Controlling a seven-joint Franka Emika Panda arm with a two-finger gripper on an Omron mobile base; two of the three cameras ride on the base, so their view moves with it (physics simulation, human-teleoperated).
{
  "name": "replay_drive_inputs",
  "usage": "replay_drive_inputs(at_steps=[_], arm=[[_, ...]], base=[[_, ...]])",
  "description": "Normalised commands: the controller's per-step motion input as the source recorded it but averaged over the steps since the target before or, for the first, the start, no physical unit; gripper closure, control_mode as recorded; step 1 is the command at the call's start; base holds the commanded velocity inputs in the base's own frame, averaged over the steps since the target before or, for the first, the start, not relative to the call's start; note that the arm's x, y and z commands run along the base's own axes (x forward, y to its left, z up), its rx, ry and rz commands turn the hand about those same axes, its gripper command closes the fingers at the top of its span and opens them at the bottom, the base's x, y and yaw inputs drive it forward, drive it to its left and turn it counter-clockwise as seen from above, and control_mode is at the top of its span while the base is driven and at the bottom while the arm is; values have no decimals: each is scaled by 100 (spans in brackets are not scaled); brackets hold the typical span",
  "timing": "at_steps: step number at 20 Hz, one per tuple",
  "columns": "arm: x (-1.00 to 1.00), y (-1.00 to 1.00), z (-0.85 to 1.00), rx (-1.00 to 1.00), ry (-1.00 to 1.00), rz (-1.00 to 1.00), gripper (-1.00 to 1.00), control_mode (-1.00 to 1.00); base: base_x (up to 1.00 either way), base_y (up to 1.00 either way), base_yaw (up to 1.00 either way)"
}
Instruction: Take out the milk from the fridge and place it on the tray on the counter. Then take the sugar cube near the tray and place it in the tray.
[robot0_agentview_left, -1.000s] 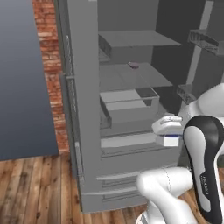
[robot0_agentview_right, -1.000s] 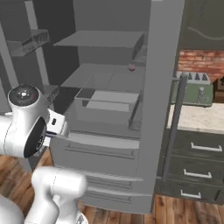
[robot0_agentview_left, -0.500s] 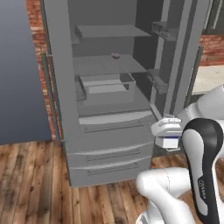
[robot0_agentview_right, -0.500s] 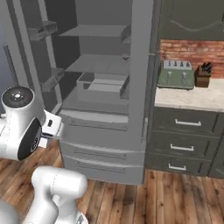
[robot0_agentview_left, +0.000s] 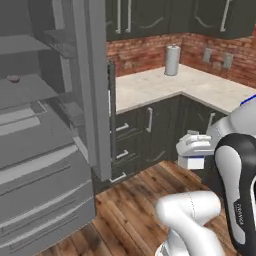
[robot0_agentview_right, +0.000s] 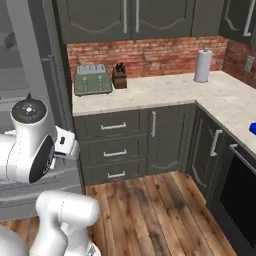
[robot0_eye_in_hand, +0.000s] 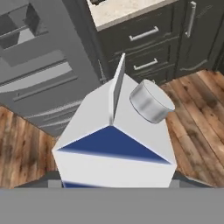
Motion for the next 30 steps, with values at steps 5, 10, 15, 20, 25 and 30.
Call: replay_drive_inputs(at_steps=[5, 10, 15, 20, 25, 30], arm=[[0, 0, 0, 0, 0, 0, 100, 100], [0, 0, 0, 0, 0, 0, 100, 100], [0, 0, 0, 0, 0, 0, 100, 100], [0, 0, 0, 0, 0, 0, 100, 100], [0, 0, 0, 0, 0, 0, 100, 100], [0, 0, 0, 0, 0, 0, 100, 100]], base=[[0, -5, -97], [23, 4, -87], [95, -13, -43], [100, -7, -22], [100, 78, -48], [80, 99, -56]])
